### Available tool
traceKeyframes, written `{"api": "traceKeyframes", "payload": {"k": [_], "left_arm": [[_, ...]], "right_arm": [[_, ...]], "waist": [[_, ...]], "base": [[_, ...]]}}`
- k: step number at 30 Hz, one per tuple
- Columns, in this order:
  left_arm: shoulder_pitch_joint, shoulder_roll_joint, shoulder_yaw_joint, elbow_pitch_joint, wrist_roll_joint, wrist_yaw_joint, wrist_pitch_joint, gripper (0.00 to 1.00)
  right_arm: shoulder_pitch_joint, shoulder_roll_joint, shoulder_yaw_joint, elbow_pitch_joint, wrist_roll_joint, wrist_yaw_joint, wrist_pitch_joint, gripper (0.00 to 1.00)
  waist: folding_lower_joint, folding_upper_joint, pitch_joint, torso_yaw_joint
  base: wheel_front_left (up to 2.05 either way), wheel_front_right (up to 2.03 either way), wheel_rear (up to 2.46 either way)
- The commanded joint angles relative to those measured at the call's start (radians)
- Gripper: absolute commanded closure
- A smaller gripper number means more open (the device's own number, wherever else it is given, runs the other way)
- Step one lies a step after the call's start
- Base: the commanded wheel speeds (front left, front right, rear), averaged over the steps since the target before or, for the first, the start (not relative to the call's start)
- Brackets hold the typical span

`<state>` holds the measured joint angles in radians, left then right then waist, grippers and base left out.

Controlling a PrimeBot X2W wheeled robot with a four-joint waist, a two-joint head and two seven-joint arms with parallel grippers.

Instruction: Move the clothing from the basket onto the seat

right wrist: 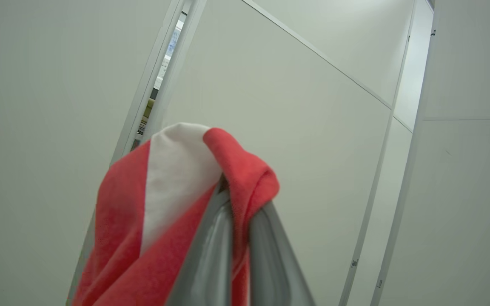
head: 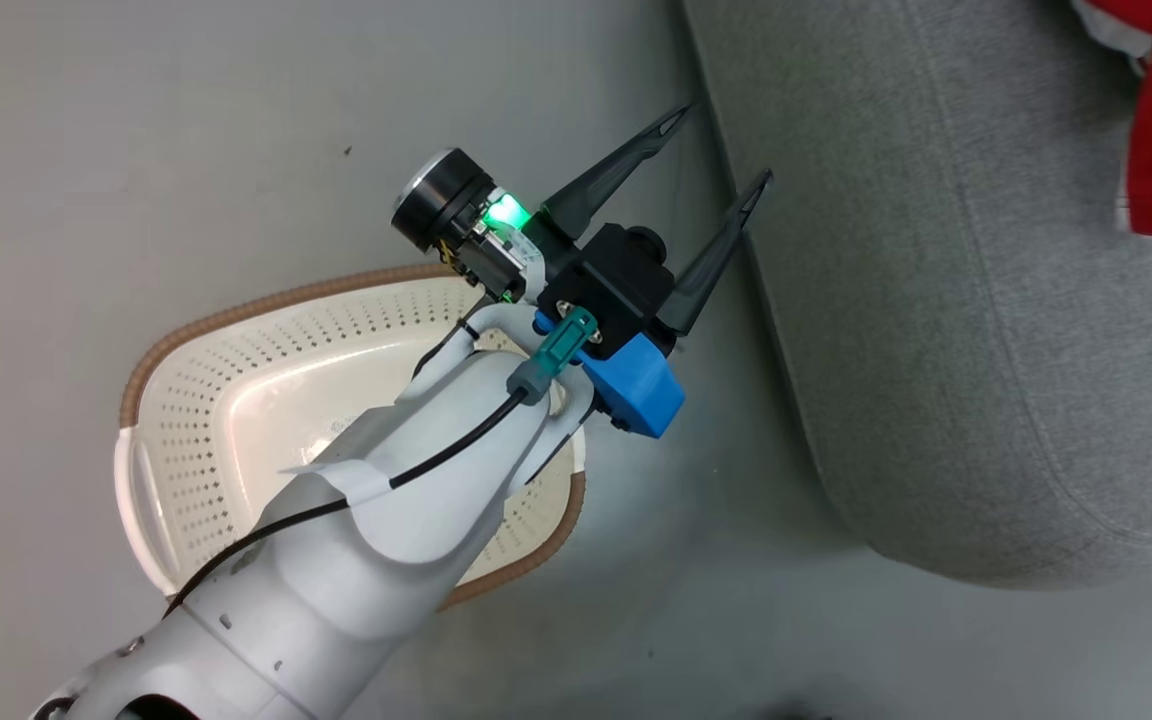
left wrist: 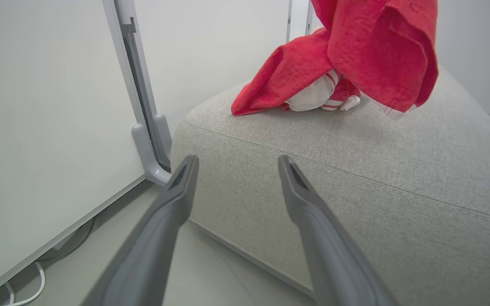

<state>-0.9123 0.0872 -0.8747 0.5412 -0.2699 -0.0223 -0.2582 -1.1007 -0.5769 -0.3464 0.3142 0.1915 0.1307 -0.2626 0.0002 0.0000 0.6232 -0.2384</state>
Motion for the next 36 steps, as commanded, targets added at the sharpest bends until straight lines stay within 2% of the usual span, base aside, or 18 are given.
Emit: {"api": "traceKeyframes", "payload": {"k": [1, 6, 14, 23, 24, 25, 30, 36], "left_arm": [[-0.018, 0.001, 0.001, -0.004, 0.007, 0.004, -0.004, 0.00], [-0.029, 0.002, 0.000, -0.006, 0.010, 0.007, -0.006, 0.00], [-0.041, -0.004, -0.007, -0.006, 0.012, 0.011, -0.007, 0.00], [-0.050, -0.006, -0.006, 0.002, 0.006, 0.013, -0.008, 0.00], [-0.050, -0.006, -0.005, 0.002, 0.006, 0.014, -0.008, 0.00], [-0.047, -0.005, -0.003, 0.001, 0.004, 0.015, -0.008, 0.00], [-0.005, -0.003, 0.013, -0.018, -0.004, 0.023, -0.008, 0.00], [0.082, 0.006, 0.061, -0.059, -0.023, 0.035, -0.008, 0.00]], "right_arm": [[-0.022, -0.013, -0.003, 0.012, 0.004, 0.000, -0.003, 1.00], [-0.024, -0.043, 0.006, 0.149, -0.022, 0.000, -0.002, 1.00], [0.065, 0.033, 0.018, 0.333, -0.048, 0.000, -0.002, 1.00], [0.142, 0.097, 0.011, 0.462, -0.015, 0.000, -0.002, 1.00], [0.145, 0.100, 0.011, 0.463, -0.014, 0.000, -0.002, 0.64], [0.152, 0.105, 0.010, 0.460, -0.016, 0.000, -0.002, 0.00], [0.208, 0.137, -0.009, 0.402, -0.007, 0.000, -0.002, 0.00], [0.350, 0.184, 0.015, 0.262, -0.038, 0.000, -0.002, 0.00]], "waist": [[-0.0002, 0.0000, 0.021, 0.014], [-0.0002, 0.0000, 0.049, 0.025], [-0.0002, 0.0000, 0.079, 0.047], [-0.0002, 0.0000, 0.073, 0.058], [-0.0002, 0.0000, 0.069, 0.058], [-0.0002, 0.0000, 0.064, 0.057], [-0.0002, 0.0000, 0.007, 0.054], [-0.0002, 0.0000, -0.101, 0.058]], "base": [[0.00, 0.00, 0.00], [0.00, 0.00, 0.00], [0.00, 0.00, 0.00], [0.00, 0.00, 0.00], [0.00, 0.00, 0.00], [0.00, 0.00, 0.00], [0.00, 0.00, 0.00], [0.00, 0.00, 0.00]]}}
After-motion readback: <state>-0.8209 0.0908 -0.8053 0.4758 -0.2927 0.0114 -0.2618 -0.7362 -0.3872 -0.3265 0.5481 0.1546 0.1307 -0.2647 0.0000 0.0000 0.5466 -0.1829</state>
